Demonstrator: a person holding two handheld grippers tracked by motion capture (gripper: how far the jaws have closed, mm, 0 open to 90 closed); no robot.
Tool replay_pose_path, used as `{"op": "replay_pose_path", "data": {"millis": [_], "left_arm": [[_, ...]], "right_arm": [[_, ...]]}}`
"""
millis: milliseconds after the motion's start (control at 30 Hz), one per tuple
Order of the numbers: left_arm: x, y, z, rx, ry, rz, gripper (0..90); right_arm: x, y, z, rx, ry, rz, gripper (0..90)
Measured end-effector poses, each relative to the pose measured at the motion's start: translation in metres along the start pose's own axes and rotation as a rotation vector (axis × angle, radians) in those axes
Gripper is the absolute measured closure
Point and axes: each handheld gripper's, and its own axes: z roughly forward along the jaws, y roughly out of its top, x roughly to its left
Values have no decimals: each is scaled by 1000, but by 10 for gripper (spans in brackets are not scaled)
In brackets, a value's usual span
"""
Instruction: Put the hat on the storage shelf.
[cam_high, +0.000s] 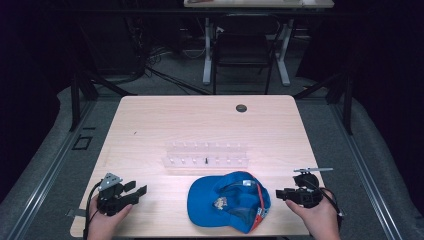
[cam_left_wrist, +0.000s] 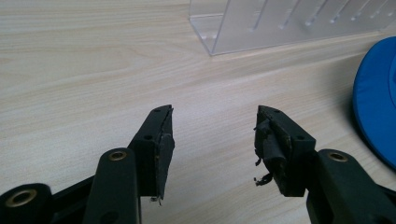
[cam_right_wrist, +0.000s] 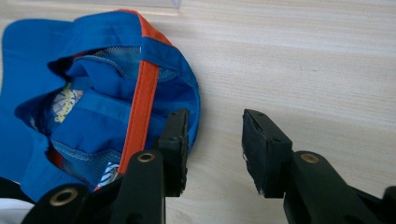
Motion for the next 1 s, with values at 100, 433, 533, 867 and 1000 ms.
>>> {"op": "replay_pose_path", "data": {"millis": [100,433,533,867,1000], "left_arm": [[1,0,0,13,-7,-6,484],[1,0,0,22,-15,1,499],[0,0,1,29,-17,0,499],[-1,0,4,42,-23,12,501],[-1,0,4,41,-23,12,501]], "right_arm": [[4,2,0,9,-7,1,612],[8,9,6,104,-10,81,620],[8,13,9,145,-14,86,623],[8,27,26,253,7,117,655],[10,28,36,289,-5,126,672]]}}
